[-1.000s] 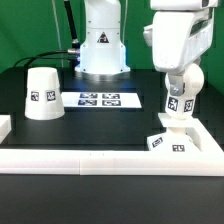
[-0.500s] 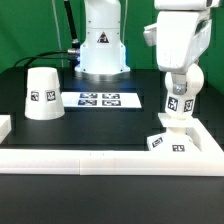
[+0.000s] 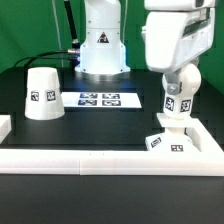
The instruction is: Assemble lamp
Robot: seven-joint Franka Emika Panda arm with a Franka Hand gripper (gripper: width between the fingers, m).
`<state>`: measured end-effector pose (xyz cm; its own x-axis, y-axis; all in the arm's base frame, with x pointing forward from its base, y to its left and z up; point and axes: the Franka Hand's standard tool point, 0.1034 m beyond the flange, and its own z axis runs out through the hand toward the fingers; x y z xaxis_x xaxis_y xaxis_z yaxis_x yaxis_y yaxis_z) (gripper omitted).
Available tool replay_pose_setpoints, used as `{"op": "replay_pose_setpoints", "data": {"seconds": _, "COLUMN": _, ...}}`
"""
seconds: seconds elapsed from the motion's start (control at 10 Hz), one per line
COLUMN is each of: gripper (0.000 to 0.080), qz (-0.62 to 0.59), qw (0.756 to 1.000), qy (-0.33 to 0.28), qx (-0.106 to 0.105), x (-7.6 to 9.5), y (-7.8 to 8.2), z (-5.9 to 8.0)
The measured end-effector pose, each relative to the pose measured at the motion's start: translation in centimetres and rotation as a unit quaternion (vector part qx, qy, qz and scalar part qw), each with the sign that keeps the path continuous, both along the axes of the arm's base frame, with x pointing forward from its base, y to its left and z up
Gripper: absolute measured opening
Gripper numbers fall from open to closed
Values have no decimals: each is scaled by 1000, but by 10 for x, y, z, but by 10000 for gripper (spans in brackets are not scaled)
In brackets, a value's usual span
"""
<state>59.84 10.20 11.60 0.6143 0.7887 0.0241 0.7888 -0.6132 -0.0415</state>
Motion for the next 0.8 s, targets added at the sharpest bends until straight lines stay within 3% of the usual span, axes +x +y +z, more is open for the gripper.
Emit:
{"op": "replay_pose_setpoints", "data": {"seconds": 0.4, "gripper": 579, "qz": -166, "qw": 986, "qy": 7, "qx": -2, "x": 0, "y": 0, "z": 0}}
{"op": "replay_pose_setpoints", "data": {"seconds": 0.8, "gripper": 579, "qz": -324, "qw": 946, "qy": 17, "qx": -2, "x": 0, "y": 0, "z": -1}}
